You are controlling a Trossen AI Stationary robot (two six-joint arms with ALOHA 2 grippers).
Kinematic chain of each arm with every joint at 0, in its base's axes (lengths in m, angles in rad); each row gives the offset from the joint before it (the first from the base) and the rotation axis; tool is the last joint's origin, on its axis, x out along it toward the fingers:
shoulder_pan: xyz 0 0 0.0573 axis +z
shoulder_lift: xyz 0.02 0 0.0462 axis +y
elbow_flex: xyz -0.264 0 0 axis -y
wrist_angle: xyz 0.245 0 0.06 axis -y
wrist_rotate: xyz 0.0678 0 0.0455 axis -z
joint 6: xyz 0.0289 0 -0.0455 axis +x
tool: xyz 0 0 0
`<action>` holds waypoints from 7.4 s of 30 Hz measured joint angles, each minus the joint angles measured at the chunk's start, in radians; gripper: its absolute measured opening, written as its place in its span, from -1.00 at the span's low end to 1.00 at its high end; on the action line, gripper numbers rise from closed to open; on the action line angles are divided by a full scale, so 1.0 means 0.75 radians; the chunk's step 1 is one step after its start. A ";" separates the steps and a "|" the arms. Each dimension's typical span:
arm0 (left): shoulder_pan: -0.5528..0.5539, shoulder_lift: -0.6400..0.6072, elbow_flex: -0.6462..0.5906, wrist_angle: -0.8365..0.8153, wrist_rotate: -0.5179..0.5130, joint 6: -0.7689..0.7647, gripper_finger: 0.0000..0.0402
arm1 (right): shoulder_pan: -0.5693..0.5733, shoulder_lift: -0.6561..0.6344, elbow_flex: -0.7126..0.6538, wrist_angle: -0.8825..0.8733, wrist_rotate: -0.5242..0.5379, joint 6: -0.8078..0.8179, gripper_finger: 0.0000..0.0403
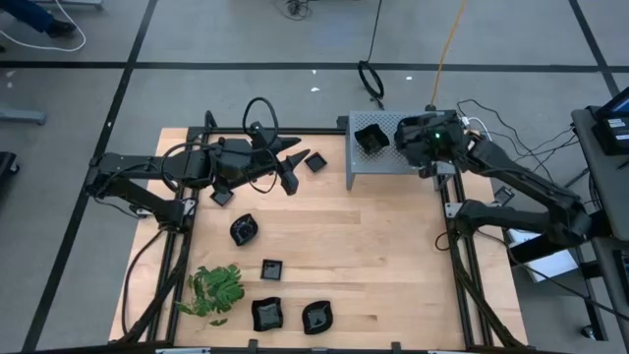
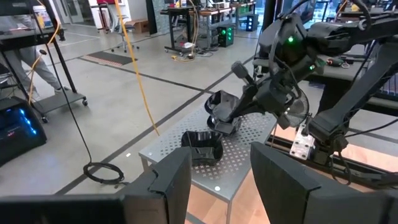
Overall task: Pick & Place Mini shaped plates
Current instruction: Stack the black leaf-shaped plate on top of the black leaf-shaped plate on the shelf
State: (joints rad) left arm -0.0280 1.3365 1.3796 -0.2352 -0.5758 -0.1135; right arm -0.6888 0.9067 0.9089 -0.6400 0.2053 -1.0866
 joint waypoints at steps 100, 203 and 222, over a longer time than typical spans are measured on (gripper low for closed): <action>-0.203 0.403 -0.641 -0.851 0.595 -1.427 -0.15 | 0.148 -0.128 0.001 0.597 -0.551 1.136 -0.45; 0.021 0.200 -0.220 0.313 0.447 -0.101 -0.15 | 0.683 0.349 -0.463 0.677 -0.393 0.475 -0.45; 0.030 0.109 -0.220 0.275 0.439 -0.132 -0.15 | 0.843 0.441 -0.661 1.165 -0.209 0.080 -0.45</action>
State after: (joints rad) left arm -0.0059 1.4185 1.2148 -0.0286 -0.2462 -0.2124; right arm -0.0566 1.2378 0.4133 0.2339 0.0486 -1.0264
